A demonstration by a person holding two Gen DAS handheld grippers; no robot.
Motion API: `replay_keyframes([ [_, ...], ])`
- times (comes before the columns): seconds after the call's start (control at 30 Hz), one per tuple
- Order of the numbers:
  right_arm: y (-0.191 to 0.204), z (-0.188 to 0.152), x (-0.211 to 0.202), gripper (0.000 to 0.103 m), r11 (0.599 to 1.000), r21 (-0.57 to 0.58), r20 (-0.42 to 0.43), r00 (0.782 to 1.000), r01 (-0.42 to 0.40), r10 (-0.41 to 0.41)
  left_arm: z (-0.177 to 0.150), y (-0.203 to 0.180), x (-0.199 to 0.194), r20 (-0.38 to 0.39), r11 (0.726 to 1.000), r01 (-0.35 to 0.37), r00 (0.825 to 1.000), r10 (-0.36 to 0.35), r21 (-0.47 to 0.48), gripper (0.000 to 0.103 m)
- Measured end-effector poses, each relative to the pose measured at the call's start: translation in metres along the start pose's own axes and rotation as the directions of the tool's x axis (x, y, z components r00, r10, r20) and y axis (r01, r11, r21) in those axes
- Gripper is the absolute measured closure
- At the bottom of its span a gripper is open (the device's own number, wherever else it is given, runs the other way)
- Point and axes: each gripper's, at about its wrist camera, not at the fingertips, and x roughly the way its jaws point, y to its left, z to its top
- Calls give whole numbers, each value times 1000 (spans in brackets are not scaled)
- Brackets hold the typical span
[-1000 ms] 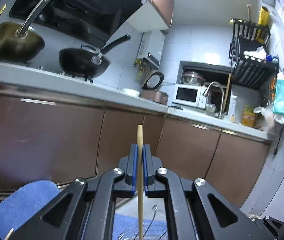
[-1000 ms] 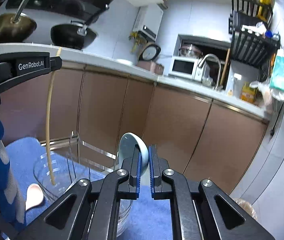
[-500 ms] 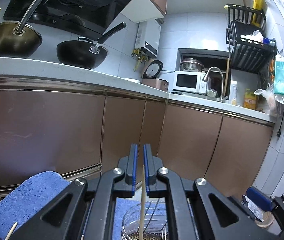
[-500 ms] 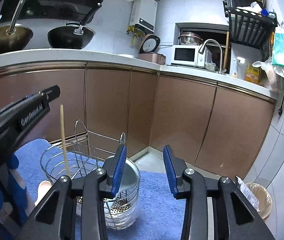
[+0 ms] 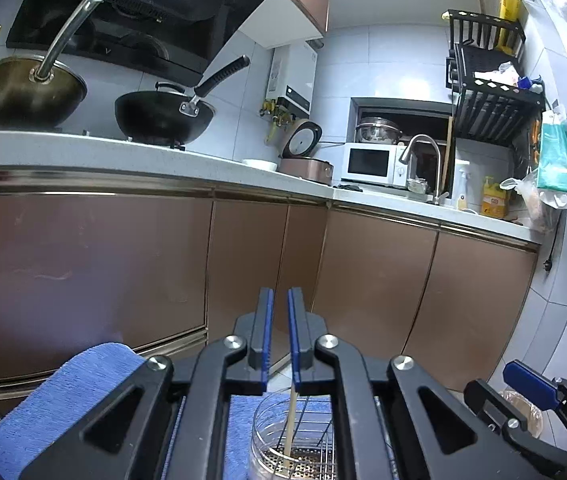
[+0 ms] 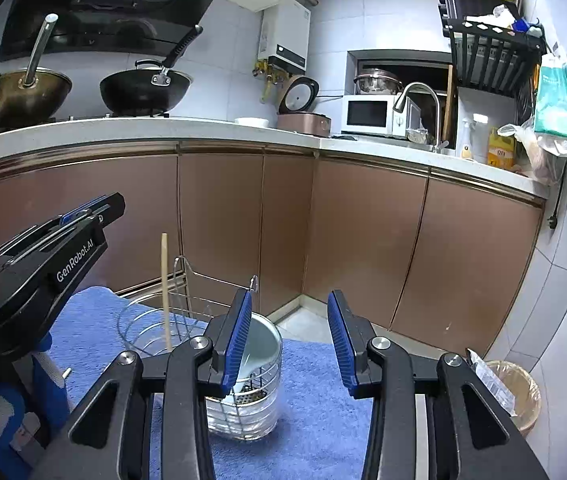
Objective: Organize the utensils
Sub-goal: 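Lift chopstick and spoon into the glass holder, opening both tools to release, then withdraw both open tools from the holder back over the towel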
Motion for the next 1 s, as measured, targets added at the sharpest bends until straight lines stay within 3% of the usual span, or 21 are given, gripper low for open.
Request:
replay_keyframes([
  [0.07, 1, 0, -3, 64, 1000, 1, 1, 1000, -2, 2, 3, 2, -8, 2, 1000, 0, 1000, 0, 4, 92],
  [0.17, 2, 2, -10, 64, 1000, 4, 2, 1000, -6, 6, 8, 6, -21, 10, 1000, -9, 1000, 9, 6, 71],
  [0.37, 10, 6, -39, 64, 1000, 0, 14, 1000, -18, 18, 18, 14, -51, 11, 1000, -25, 1000, 24, 19, 70],
  [0.7, 24, 8, -91, 64, 998, -10, 12, 997, -70, 70, 34, 34, -116, -33, 991, -117, 992, 119, 64, 69],
  [1.0, 29, -2, -132, 64, 991, 6, -13, 991, -131, 131, 31, 55, -183, -65, 965, -229, 969, 238, 129, 67],
])
